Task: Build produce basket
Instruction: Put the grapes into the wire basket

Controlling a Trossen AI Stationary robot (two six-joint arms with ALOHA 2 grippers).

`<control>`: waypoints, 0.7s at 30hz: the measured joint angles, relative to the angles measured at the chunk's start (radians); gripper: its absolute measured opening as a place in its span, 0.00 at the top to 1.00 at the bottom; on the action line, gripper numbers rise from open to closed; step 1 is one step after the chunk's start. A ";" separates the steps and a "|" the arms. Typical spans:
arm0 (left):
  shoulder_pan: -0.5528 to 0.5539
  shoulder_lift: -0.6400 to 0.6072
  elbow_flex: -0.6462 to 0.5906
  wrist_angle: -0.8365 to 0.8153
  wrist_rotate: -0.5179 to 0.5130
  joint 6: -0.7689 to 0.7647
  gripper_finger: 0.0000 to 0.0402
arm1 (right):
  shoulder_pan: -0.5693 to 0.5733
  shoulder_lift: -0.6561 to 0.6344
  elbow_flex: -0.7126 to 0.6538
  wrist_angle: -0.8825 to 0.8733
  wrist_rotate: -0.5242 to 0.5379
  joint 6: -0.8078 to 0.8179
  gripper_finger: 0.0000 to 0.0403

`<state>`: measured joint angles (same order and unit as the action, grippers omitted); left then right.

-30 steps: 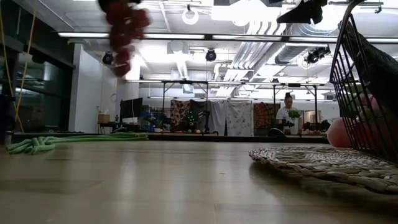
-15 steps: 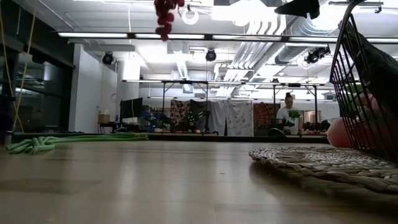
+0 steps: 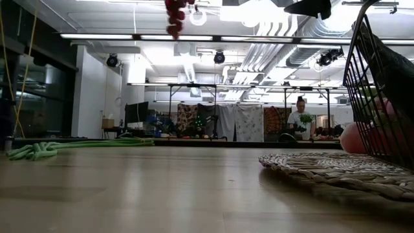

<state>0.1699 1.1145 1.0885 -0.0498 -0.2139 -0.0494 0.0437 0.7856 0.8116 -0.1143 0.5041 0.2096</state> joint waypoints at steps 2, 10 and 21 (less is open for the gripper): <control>0.000 0.000 0.000 0.000 -0.001 0.000 1.00 | 0.000 0.000 0.000 0.000 -0.001 0.000 0.01; 0.000 0.004 0.000 0.006 -0.002 -0.002 1.00 | 0.000 0.051 0.000 0.029 -0.076 0.037 0.01; 0.000 0.095 0.000 0.122 0.034 -0.049 1.00 | 0.000 0.257 0.000 0.175 -0.145 0.011 0.01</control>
<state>0.1699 1.2091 1.0886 0.0726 -0.1802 -0.0982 0.0437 1.0424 0.8112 0.0609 0.3592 0.2205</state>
